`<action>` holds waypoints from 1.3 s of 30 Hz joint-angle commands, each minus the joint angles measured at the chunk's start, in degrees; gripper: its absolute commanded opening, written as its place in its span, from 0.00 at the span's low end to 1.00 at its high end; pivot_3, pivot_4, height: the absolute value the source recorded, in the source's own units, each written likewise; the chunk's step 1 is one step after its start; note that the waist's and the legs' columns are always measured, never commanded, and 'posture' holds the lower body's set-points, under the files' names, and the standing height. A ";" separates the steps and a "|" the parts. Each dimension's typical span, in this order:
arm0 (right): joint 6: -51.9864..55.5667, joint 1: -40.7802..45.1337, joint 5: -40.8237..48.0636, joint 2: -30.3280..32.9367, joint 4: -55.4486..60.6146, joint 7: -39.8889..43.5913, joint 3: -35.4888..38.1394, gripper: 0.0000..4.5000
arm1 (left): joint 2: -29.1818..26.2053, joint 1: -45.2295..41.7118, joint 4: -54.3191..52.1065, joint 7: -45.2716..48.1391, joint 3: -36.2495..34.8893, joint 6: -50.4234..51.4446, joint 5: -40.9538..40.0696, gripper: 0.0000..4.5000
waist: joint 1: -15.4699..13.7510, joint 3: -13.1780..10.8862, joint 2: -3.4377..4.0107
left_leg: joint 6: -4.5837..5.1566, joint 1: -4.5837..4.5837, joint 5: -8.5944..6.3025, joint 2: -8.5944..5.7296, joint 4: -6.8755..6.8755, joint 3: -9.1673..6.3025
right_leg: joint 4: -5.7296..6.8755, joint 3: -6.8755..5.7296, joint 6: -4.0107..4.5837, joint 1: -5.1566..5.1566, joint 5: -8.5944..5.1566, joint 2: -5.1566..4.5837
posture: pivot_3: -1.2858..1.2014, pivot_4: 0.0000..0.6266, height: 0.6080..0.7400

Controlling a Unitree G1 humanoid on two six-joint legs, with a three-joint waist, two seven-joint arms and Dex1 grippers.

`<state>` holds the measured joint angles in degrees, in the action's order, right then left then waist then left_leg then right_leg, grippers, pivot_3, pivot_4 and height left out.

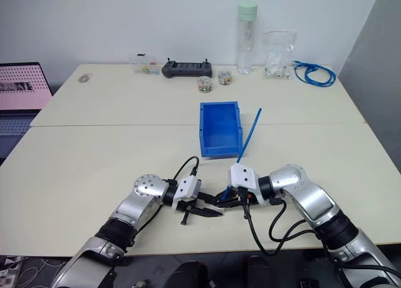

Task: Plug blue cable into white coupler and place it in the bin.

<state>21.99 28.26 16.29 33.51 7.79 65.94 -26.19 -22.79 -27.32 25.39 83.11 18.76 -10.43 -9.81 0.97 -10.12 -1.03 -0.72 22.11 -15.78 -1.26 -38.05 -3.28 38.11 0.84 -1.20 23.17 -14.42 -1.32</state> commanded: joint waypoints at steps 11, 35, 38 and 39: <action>-9.60 -5.63 -10.63 -2.53 -10.13 -0.96 -5.16 0.04 | -0.14 0.86 -1.51 -1.43 -1.18 -0.78 0.18 0.20 | 0.59 0.82 0.02 | 0.00 -0.22 0.00 0.04 0.06 0.02 | 0.03 0.01 -0.01 -0.14 -0.01 0.02 | 0.52 0.24 1.00; 36.87 10.55 22.09 -12.20 1.51 -25.47 30.11 0.04 | -9.32 14.66 -42.58 -19.03 -14.82 34.30 -16.24 0.95 | 0.99 0.55 0.21 | 0.03 -0.50 -0.11 0.21 0.19 -0.21 | -0.10 0.08 0.14 -0.51 -0.20 -0.12 | 0.52 0.24 1.00; 33.69 23.52 16.06 -14.89 -16.79 -30.41 30.02 0.04 | -4.30 17.20 -46.69 -33.63 -19.13 38.71 -14.95 1.00 | 0.65 0.55 0.23 | 0.03 -0.33 -0.10 0.11 0.17 -0.25 | -0.02 0.05 0.16 -0.30 -0.18 -0.13 | 0.52 0.24 1.00; 31.64 26.64 14.41 -15.48 -21.98 -31.15 29.78 0.04 | -2.75 18.35 -47.41 -37.10 -20.26 39.47 -14.91 1.00 | 0.62 0.55 0.23 | 0.03 -0.31 -0.10 0.11 0.17 -0.26 | -0.04 0.03 0.16 -0.29 -0.18 -0.13 | 0.52 0.24 1.00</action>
<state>56.58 51.43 33.31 18.87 -6.08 37.03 2.91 -27.21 -10.53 -18.87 53.27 1.53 27.00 -24.35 1.58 -9.58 -0.81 -0.69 21.82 -15.88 -1.17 -37.87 -3.50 38.07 0.91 -1.03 22.91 -14.60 -1.46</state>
